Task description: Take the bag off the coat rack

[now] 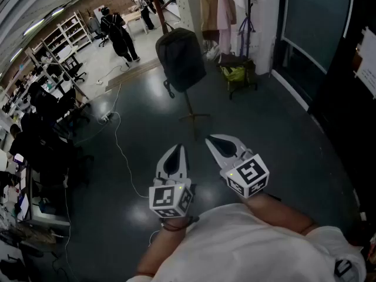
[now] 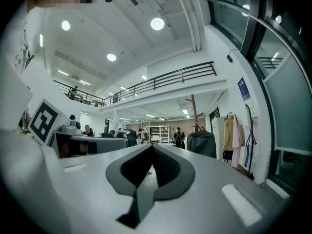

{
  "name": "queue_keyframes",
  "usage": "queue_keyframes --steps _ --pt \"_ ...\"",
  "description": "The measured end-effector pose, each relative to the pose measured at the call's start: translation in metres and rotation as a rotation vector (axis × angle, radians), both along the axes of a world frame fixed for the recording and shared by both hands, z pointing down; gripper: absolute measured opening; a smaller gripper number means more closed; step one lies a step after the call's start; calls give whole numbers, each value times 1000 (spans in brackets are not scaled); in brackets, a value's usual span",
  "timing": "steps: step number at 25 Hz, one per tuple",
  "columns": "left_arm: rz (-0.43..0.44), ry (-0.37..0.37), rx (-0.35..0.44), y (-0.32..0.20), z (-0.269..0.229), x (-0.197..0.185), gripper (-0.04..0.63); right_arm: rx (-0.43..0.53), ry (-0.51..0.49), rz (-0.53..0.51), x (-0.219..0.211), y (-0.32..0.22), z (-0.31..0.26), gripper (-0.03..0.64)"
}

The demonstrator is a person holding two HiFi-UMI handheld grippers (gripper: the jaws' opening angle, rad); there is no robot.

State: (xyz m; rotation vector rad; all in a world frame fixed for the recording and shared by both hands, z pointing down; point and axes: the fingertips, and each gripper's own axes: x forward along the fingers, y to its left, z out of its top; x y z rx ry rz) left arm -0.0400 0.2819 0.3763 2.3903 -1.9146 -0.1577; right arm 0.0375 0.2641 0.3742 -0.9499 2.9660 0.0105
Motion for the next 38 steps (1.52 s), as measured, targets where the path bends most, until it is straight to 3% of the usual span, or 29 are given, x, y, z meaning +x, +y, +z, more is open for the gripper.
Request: queue_keyframes --steps 14,21,32,38 --pt "3 19 -33 -1 19 -27 6 -30 -19 -13 -23 1 11 3" --pt "-20 32 -53 -30 30 -33 6 -61 -9 -41 -29 -27 24 3" --pt "-71 29 -78 -148 36 -30 6 -88 -21 -116 -30 -153 28 3" --pt "-96 33 -81 -239 39 -4 6 -106 -12 -153 -3 -245 34 3"
